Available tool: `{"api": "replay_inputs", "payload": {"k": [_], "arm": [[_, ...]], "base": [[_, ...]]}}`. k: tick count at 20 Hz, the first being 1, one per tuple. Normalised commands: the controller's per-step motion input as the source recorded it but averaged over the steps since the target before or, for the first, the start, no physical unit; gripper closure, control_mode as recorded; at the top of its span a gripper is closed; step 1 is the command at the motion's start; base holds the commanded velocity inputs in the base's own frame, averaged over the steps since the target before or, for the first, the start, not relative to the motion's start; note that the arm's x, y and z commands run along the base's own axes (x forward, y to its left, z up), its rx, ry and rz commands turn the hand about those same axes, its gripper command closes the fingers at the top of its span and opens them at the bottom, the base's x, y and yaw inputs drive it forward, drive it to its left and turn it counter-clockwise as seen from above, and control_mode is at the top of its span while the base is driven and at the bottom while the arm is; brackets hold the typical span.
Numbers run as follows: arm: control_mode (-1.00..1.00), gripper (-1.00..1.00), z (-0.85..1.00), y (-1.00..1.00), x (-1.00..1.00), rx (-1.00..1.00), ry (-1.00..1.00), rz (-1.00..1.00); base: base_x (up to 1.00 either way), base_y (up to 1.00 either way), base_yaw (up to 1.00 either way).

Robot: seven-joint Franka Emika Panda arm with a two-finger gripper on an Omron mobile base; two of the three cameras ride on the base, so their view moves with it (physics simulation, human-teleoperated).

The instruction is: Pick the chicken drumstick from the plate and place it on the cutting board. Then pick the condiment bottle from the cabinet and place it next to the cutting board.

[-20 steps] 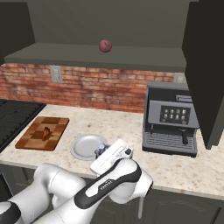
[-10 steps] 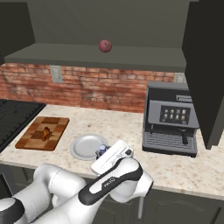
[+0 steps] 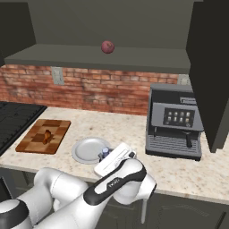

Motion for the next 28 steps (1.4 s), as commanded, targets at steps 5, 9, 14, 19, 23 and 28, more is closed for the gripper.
{"api": "replay_inputs", "payload": {"k": [5, 9, 14, 19, 23, 28], "arm": [[-1.0, 1.0, -0.11, 0.0, 0.08, 0.0, 0.01, 0.0], [-1.0, 1.0, -0.12, 0.0, 0.07, 0.0, 0.0, 0.0], [-1.0, 1.0, -0.12, 0.0, 0.05, 0.0, 0.0, 0.0], [-1.0, 1.0, -0.12, 0.0, 0.06, 0.0, 0.0, 0.0], [-1.0, 1.0, -0.12, 0.0, 0.06, 0.0, 0.0, 0.0], [-1.0, 1.0, -0.12, 0.0, 0.09, 0.0, 0.01, 0.0]], "base": [[0.0, 0.0, 0.0], [0.0, 0.0, 0.0], [0.0, 0.0, 0.0], [0.0, 0.0, 0.0], [0.0, 0.0, 0.0], [0.0, 0.0, 0.0]]}}
